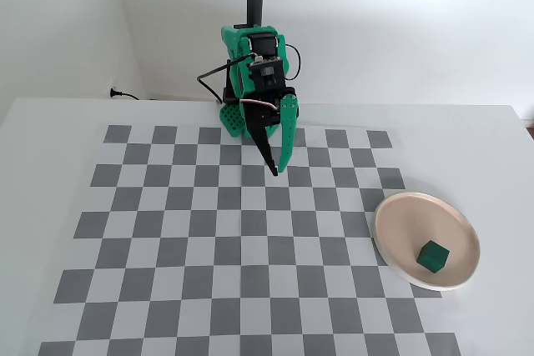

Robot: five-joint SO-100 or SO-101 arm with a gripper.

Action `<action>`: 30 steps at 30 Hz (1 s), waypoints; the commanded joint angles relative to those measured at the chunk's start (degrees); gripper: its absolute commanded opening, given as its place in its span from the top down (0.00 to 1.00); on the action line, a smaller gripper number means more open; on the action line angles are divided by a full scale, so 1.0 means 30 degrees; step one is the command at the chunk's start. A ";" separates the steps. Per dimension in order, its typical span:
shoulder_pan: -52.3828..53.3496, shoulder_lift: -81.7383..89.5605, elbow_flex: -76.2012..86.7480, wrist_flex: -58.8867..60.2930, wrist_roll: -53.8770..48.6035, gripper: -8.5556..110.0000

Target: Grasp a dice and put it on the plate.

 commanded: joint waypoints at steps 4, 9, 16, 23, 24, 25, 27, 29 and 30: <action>0.0937 0.0264 0.1729 -0.2578 0.3955 0.96; 0.1787 0.0234 0.3926 -0.4746 0.9170 0.96; 0.2520 0.0293 0.4570 -0.1846 1.2217 0.96; 0.3252 0.0322 0.4570 -0.1377 2.0889 0.96; 0.3398 0.0322 0.4570 -0.0937 2.2061 0.96; 0.3516 0.0322 0.4570 -0.0439 2.2910 0.96; 0.3486 0.0322 0.4570 0.0293 2.3760 0.96; 0.3779 0.0322 0.4570 0.0322 2.4463 0.96; 0.3896 0.0322 0.4570 0.0322 2.4727 0.96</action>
